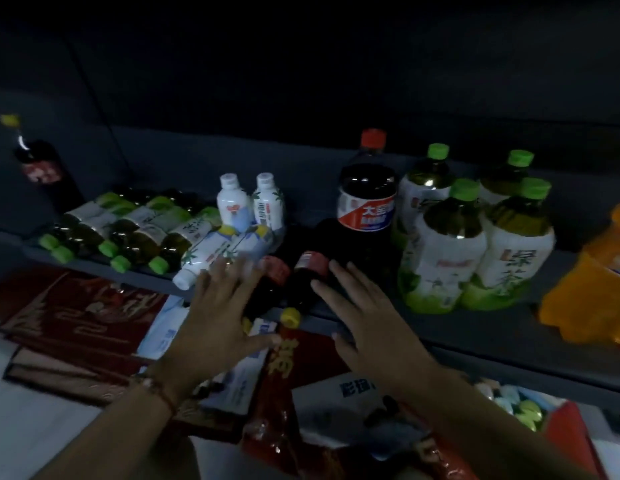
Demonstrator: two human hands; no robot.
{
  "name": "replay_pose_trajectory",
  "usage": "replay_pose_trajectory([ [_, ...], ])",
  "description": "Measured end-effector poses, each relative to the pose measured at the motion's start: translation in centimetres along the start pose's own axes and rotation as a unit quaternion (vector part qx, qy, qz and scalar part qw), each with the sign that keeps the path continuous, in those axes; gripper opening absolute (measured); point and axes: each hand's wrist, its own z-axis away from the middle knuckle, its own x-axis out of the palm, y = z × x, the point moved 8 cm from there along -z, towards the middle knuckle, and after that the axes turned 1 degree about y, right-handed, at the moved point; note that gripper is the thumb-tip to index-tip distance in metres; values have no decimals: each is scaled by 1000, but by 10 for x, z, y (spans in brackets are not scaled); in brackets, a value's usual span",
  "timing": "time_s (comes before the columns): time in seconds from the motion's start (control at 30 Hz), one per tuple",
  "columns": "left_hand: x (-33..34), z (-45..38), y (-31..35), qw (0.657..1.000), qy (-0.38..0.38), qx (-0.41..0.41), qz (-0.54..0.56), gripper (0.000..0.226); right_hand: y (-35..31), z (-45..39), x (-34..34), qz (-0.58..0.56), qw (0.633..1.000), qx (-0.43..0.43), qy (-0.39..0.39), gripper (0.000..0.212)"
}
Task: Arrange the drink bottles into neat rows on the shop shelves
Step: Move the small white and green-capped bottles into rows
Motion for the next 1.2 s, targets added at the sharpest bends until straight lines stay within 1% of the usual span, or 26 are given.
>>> replay_pose_trajectory([
  [0.07, 10, -3, -9, 999, -13, 50, -9, 95, -4, -26, 24, 35, 998, -16, -59, 79],
  [0.13, 12, -10, -12, 995, 4, 94, 13, 86, -5, -44, 38, 64, 996, -23, -57, 72],
  [0.23, 5, -11, -12, 984, 57, 156, 58, 87, -8, -55, 46, 54, 999, 0, 10, 58],
  [0.27, 3, -9, -14, 979, 80, 177, 64, 88, -10, -56, 46, 50, 998, 9, 32, 57],
  [0.37, 5, -13, -24, 963, 112, 232, 76, 91, -22, -54, 38, 59, 994, 24, 93, 58],
  [0.43, 4, -17, -24, 951, 142, 259, 89, 83, -37, -51, 17, 25, 988, 41, 150, 50],
  [0.47, -2, -18, -21, 945, 159, 268, 104, 75, -43, -50, 2, -21, 981, 67, 182, 45],
  [0.53, -20, -23, -16, 930, 193, 267, 161, 63, -53, -50, -30, -119, 956, 131, 235, 40],
  [0.6, -41, -30, -17, 920, 203, 237, 236, 55, -55, -56, -56, -183, 928, 190, 263, 34],
  [0.67, -57, -44, -25, 912, 164, 173, 334, 54, -50, -64, -78, -201, 910, 243, 269, 32],
  [0.7, -62, -53, -27, 905, 131, 142, 379, 53, -46, -69, -88, -188, 907, 267, 267, 31],
  [0.73, -68, -62, -28, 900, 116, 124, 401, 52, -43, -74, -97, -174, 903, 288, 266, 29],
  [0.83, -88, -99, -27, 908, 140, 107, 380, 51, -35, -90, -109, -182, 891, 316, 270, 25],
  [0.87, -92, -115, -25, 912, 136, 98, 373, 51, -33, -95, -109, -189, 888, 323, 265, 24],
  [0.93, -92, -146, -17, 923, 107, 88, 358, 49, -29, -104, -110, -177, 890, 336, 251, 26],
  [1.0, -88, -173, -7, 941, 80, 88, 318, 52, -26, -110, -112, -156, 893, 341, 248, 23],
  [1.07, -81, -193, -2, 952, 60, 80, 291, 55, -27, -111, -114, -126, 893, 343, 262, 17],
  [1.13, -73, -206, 1, 956, 48, 74, 280, 55, -28, -112, -110, -102, 893, 336, 280, 21],
  [1.2, -67, -209, 1, 955, 56, 77, 279, 52, -25, -111, -102, -109, 890, 323, 301, 26],
])
